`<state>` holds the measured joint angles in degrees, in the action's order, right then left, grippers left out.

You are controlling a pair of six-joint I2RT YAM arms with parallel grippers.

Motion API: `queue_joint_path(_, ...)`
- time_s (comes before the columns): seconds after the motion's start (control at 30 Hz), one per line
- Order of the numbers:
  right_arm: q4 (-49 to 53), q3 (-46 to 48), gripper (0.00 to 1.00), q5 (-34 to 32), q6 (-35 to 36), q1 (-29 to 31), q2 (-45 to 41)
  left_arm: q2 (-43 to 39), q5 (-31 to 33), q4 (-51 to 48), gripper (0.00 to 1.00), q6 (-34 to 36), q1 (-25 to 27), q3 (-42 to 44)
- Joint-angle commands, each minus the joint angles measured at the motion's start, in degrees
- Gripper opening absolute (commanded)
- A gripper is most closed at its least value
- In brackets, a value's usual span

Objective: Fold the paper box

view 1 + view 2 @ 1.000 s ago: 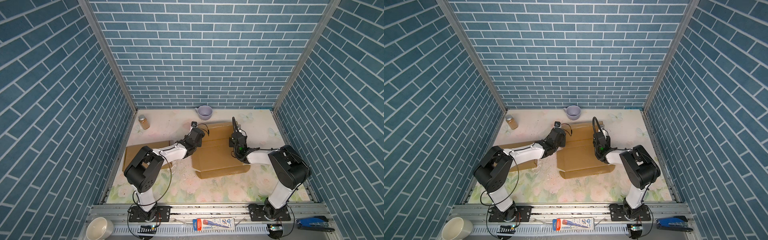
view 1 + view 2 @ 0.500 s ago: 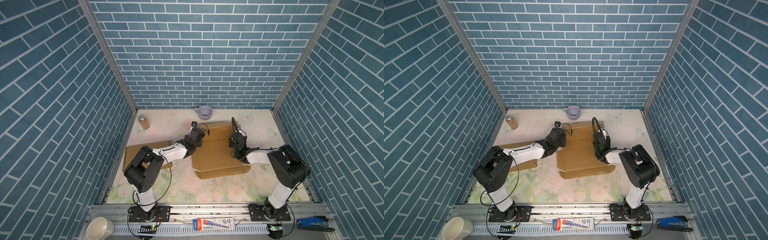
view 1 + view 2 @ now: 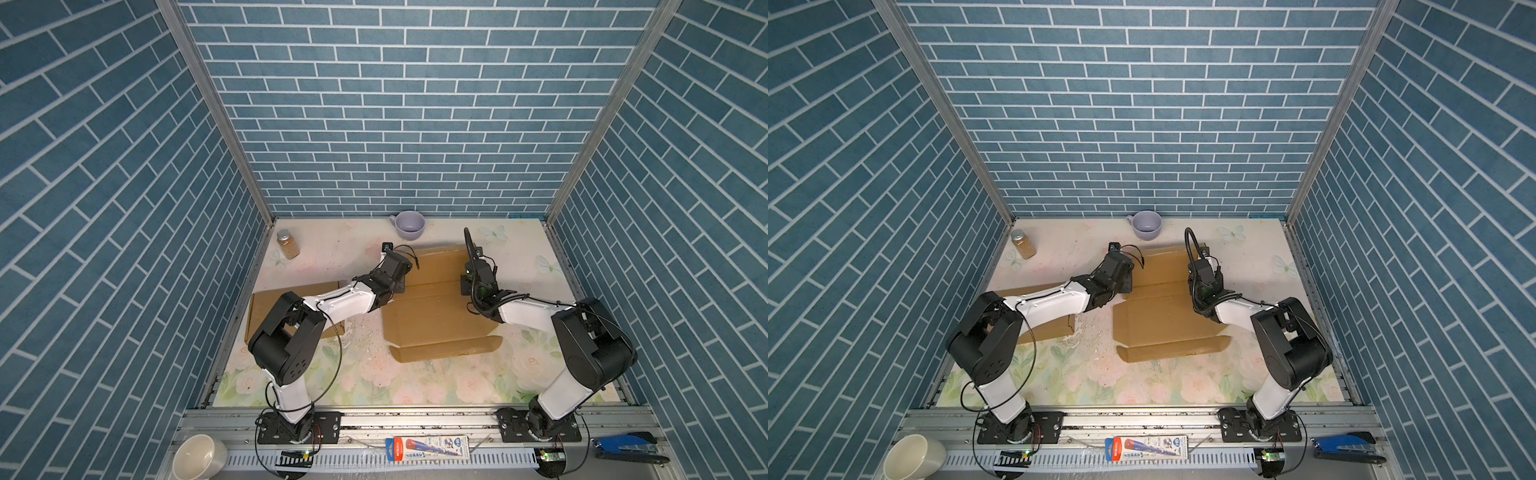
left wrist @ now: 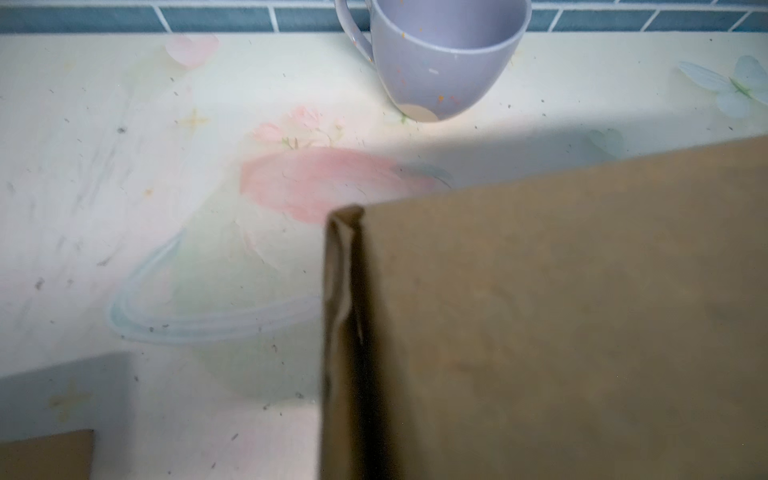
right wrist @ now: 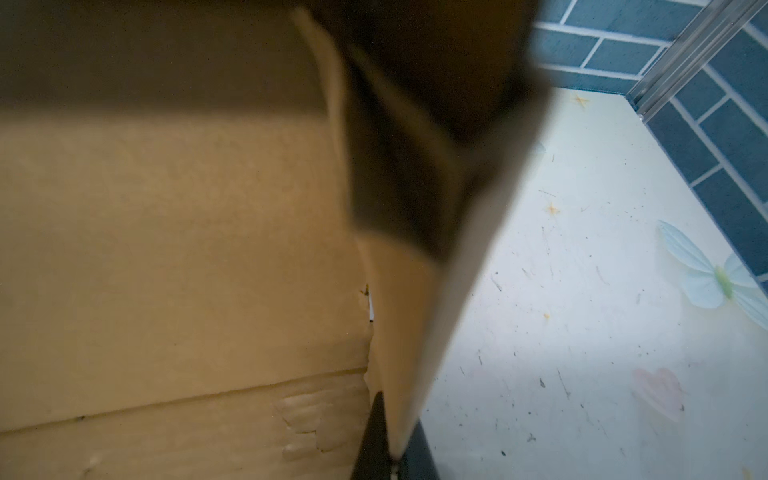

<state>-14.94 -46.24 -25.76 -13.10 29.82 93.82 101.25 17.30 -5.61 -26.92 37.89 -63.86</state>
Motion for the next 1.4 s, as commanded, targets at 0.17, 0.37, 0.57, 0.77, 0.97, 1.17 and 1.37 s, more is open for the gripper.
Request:
queue_joint_path(0.17,8.69,-3.33,0.0,4.95,4.56,-0.45,-3.87,-1.74,-5.09,-7.61,0.29,-1.49,-0.85,-1.83)
queue_joint_path(0.37,14.6,-6.24,0.0,10.88,6.9,-1.7,-5.07,-4.14,-6.73,-9.83,0.42,-0.33,-1.41,-2.57)
queue_joint_path(0.57,18.28,-8.19,0.0,15.19,7.35,-2.57,-4.64,-5.59,-7.2,-11.77,0.47,2.67,-2.31,-3.62)
queue_joint_path(0.77,18.19,-8.06,0.0,18.46,6.11,-3.28,-3.89,-4.79,-9.98,-4.76,0.43,3.85,-5.43,1.4)
queue_joint_path(0.97,17.32,-7.67,0.0,19.62,4.82,-3.28,-2.77,-3.27,-11.14,4.62,0.39,6.26,-5.71,4.54)
queue_joint_path(1.17,16.65,-7.64,0.0,20.05,0.28,-3.12,-2.2,0.13,-8.42,9.85,0.27,6.32,-5.62,6.37)
queue_joint_path(1.37,17.93,-7.57,0.0,13.81,-8.01,0.05,-2.92,3.66,3.75,4.27,0.06,2.53,-4.1,3.77)
